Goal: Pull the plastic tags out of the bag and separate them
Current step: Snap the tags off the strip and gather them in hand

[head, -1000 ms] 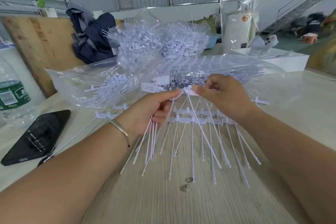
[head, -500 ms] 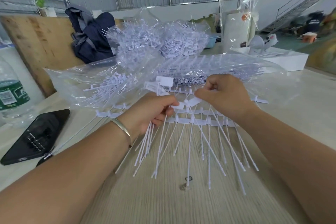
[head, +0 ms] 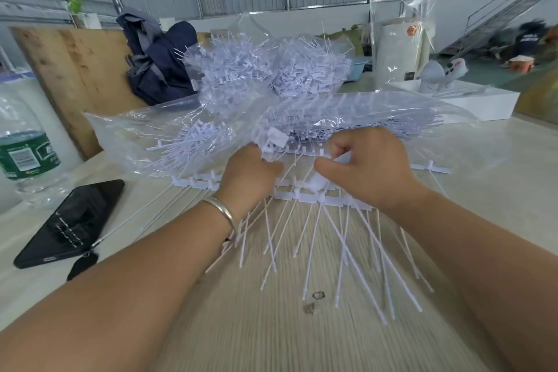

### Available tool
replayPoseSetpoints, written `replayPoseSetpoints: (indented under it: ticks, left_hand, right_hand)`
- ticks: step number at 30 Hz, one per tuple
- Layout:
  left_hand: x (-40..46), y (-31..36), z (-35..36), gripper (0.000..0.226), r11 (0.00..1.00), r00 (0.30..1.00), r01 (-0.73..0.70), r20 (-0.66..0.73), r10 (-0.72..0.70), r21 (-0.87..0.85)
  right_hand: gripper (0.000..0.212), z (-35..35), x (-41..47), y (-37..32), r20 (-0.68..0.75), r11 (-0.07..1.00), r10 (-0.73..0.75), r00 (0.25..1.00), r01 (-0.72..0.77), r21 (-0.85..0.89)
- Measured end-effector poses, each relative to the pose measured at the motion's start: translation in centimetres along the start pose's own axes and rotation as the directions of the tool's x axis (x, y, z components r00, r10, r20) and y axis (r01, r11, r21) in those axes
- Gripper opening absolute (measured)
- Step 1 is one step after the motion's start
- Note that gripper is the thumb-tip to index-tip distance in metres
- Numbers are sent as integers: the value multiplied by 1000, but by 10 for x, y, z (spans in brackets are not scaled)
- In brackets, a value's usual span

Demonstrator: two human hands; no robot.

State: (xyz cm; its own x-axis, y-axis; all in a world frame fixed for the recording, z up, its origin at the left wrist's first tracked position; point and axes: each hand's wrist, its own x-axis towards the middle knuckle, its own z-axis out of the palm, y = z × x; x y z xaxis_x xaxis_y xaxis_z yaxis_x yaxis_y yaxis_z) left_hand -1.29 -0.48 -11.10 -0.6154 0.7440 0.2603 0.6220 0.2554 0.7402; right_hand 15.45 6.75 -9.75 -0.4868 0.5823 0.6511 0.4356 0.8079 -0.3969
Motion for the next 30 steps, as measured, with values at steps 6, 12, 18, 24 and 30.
replayPoseSetpoints:
  ticks: [6,12,18,24,30]
  left_hand:
    - [8,-8,-9,21,781,921,341,352,-167,-524]
    - [6,-5,-2,11,664,838,503,499,-220,-553]
    - [4,-2,-5,19,508,828,553,500,-253,-660]
    - [5,-1,-5,28,385,805,571,587,-88,-725]
    - [3,-2,-5,27,570,831,506,543,-120,-648]
  right_hand:
    - [40,-6,6,9,-87,990,68,994,-57,131]
    - [27,-3,1,10,104,975,68,992,-88,203]
    - [21,3,-1,10,149,972,79,986,-109,209]
    - [19,8,0,16,165,957,150,975,-184,223]
    - [19,8,1,18,166,937,171,971,-213,278]
